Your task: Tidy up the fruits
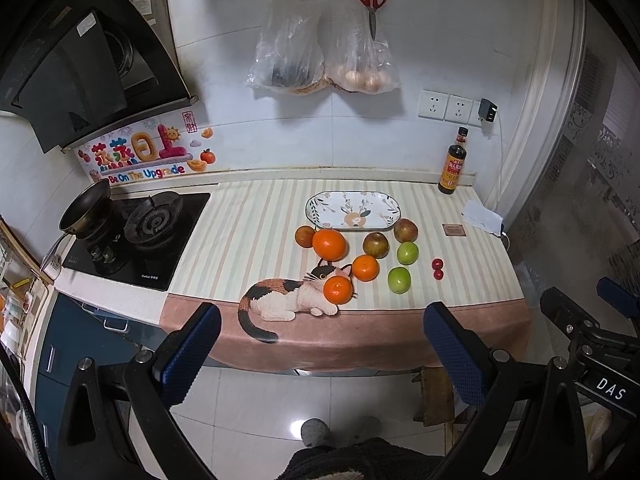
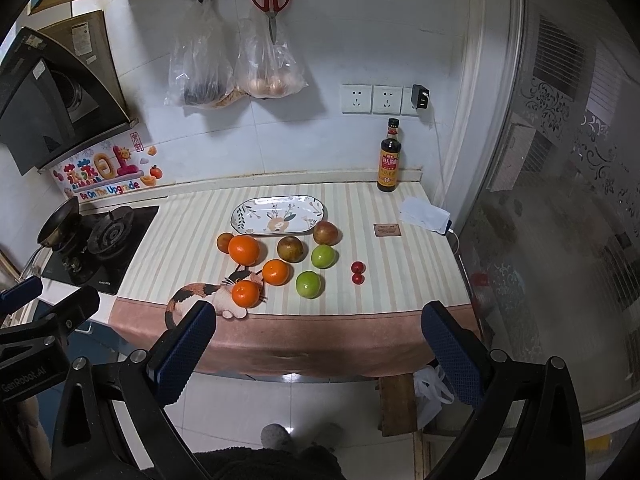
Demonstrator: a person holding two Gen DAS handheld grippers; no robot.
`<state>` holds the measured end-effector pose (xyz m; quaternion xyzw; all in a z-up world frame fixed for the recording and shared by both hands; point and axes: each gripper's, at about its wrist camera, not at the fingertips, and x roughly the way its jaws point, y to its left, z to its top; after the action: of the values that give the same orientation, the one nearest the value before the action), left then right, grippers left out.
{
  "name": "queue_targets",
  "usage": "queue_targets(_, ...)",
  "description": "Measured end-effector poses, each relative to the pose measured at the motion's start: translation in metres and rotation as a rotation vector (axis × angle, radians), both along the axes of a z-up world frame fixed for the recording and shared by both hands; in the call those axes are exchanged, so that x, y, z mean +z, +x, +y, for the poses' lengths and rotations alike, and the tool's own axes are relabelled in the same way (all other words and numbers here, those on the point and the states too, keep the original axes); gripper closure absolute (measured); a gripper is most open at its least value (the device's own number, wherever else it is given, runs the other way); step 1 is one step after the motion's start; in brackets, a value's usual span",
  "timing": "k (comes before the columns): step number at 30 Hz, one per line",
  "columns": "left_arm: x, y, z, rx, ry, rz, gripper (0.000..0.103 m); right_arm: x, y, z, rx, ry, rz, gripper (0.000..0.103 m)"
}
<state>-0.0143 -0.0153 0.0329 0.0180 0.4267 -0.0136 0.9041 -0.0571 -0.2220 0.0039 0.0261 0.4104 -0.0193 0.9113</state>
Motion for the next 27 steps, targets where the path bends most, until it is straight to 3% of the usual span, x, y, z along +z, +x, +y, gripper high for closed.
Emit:
queue_targets(12,-0.011,0.014,0.003,0.019,-0.003,0.008,0.0,-0.011,0.015,-0.007,0.007,0.035,0.01,0.0)
queue_targets(17,-0.023,0.042,0.005,0.069,-0.016,-0.028,0.0,-0.027,0.037,-0.023,-0.008,0.133,-0.005,0.0)
queue_targets(21,-0.047,0.066,0.008,0.147,0.053,-0.07,0.0,-0.064,0.076,-0.034,-0.01,0.195,0.021,0.0)
queue_targets(27,-0.109,0.126,0.011,0.2,0.133,0.031,0.0,-0.139,0.144,-0.034,0.027,0.267,0.15,0.0)
